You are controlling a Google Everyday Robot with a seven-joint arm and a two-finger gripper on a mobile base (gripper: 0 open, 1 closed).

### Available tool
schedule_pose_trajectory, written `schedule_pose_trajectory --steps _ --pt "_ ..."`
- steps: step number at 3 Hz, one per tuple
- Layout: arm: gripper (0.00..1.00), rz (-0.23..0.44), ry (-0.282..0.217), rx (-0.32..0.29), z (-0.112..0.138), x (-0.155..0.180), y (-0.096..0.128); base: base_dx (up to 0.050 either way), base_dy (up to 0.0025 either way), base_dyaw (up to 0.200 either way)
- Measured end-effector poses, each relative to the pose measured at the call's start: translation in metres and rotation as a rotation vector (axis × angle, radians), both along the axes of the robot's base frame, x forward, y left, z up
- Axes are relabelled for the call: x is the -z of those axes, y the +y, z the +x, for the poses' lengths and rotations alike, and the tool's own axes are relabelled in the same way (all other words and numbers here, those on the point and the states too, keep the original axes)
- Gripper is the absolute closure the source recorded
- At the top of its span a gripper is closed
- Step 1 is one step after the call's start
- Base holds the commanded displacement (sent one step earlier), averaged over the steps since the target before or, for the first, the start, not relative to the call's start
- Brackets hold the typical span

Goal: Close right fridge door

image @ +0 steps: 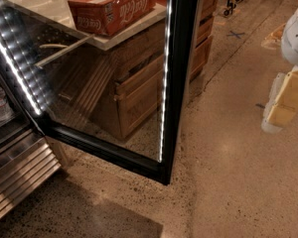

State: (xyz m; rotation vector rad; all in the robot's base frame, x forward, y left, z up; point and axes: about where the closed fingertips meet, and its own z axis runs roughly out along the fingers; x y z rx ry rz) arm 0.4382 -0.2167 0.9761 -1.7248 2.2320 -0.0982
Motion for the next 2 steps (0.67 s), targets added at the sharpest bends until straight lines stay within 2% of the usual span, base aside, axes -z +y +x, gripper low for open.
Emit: schedule_pose_trajectory --steps 1,2 --pt "0.0 0.0 0.0 0.0 0.0 0.0 0.0 0.048 0.0 0.0" --pt "0.0 0.0 0.0 0.0 0.0001 0.0 0.0001 0.0 0.0 0.0"
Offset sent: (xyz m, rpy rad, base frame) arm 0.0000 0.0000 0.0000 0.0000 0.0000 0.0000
